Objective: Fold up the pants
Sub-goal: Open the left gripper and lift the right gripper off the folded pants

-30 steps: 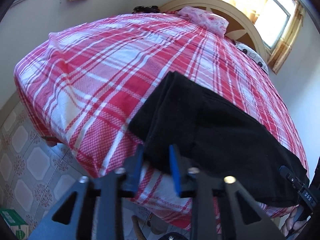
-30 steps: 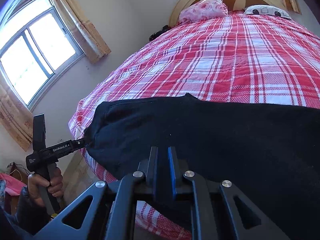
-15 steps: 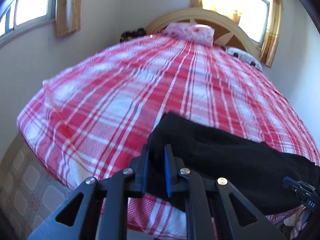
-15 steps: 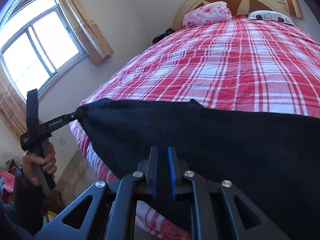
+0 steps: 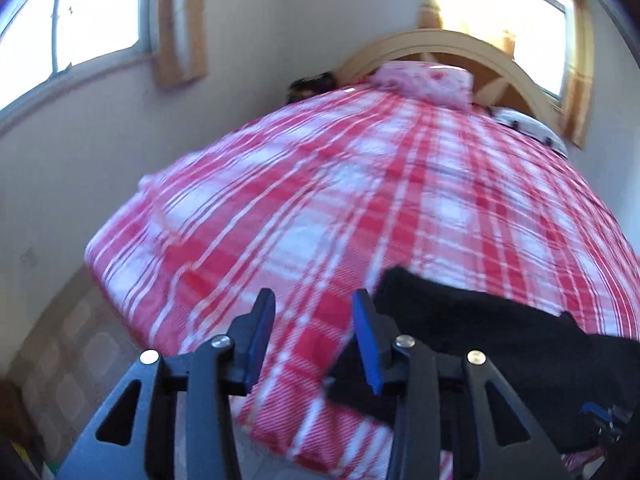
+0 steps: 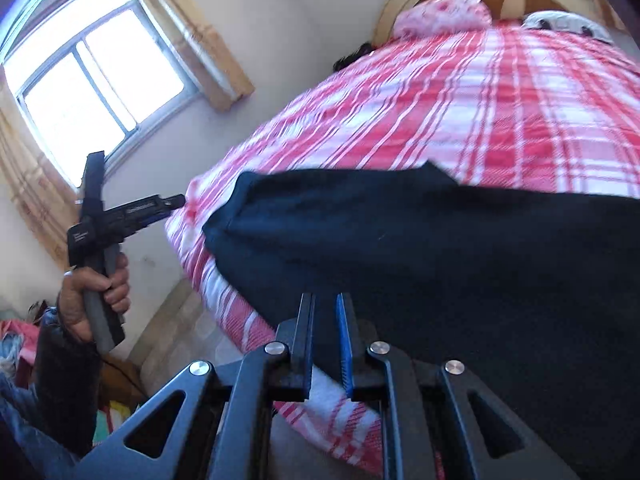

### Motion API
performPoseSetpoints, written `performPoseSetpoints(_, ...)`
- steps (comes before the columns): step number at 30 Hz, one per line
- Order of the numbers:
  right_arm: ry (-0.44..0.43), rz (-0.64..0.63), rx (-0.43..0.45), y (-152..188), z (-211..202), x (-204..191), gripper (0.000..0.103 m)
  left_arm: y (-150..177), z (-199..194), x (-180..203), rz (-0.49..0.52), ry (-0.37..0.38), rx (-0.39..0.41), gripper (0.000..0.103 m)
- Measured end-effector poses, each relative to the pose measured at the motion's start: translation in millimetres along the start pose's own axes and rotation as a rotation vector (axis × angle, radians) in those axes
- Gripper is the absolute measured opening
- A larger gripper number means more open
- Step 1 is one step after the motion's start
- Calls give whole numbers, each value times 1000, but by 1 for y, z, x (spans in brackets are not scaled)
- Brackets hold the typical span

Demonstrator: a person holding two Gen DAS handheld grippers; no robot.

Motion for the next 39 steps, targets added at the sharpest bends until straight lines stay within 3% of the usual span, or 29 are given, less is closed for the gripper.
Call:
performPoseSetpoints(3, 45, 25, 37, -3, -18, 12, 12, 3, 0, 49, 104, 70, 18, 45)
performPoseSetpoints(5, 80, 50, 95, -10, -41, 21, 12, 16, 6, 80, 160, 111, -15, 45)
performPoseSetpoints(7, 144, 91, 180, -15, -79, 38, 12, 35, 21, 104, 216, 104, -60, 45)
performPoseSetpoints(9, 240, 156, 311, -11, -138, 63, 12, 50, 34, 110, 246, 56, -93, 47)
performPoseSetpoints(11, 338, 236, 430, 0, -198, 89, 14, 51, 36, 108, 217, 34, -56, 53)
performPoseSetpoints(13, 480, 347, 569, 24, -274, 124, 32, 50, 35, 107, 219, 26, -66, 53)
performPoseSetpoints(15, 607, 445, 677, 49, -334, 148, 43, 47, 34, 105, 206, 20, -93, 54)
performPoseSetpoints(19, 770, 613, 850, 103, -438, 186, 43, 44, 19, 108, 153, 21, -98, 54)
performPoseSetpoints(21, 839, 656, 866, 122, -469, 202, 43, 46, 7, 120, 150, 49, -80, 54)
performPoseSetpoints(24, 880, 673, 843, 132, -484, 218, 43, 48, -12, 142, 170, 119, -50, 54)
performPoseSetpoints(27, 871, 668, 810, 130, -486, 236, 43, 53, -26, 165, 215, 150, -22, 56)
performPoseSetpoints(29, 874, 640, 767, 123, -478, 249, 35, 63, -27, 179, 238, 170, -50, 56)
performPoseSetpoints(30, 883, 655, 741, 124, -476, 255, 19, 68, -27, 184, 241, 179, -66, 56)
performPoseSetpoints(33, 876, 723, 695, 132, -470, 271, 14, 81, -24, 195, 256, 203, -110, 57)
performPoseSetpoints(35, 856, 723, 692, 134, -469, 270, 0, 86, -24, 199, 275, 191, -106, 57)
performPoseSetpoints(37, 858, 698, 681, 131, -469, 267, 0, 86, -26, 200, 288, 186, -96, 57)
performPoseSetpoints(39, 920, 642, 657, 126, -476, 257, 0, 86, -26, 199, 284, 191, -104, 59)
Point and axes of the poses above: each gripper's, at about its wrist camera, not at the fingertips, and z roughly the way its jaws point, x to its right, y to its underside, the point moved 8 cm from there along z, roughly the way its jaws point, and after that the axes turned 13 degrees about -y, right-handed, at the moved point
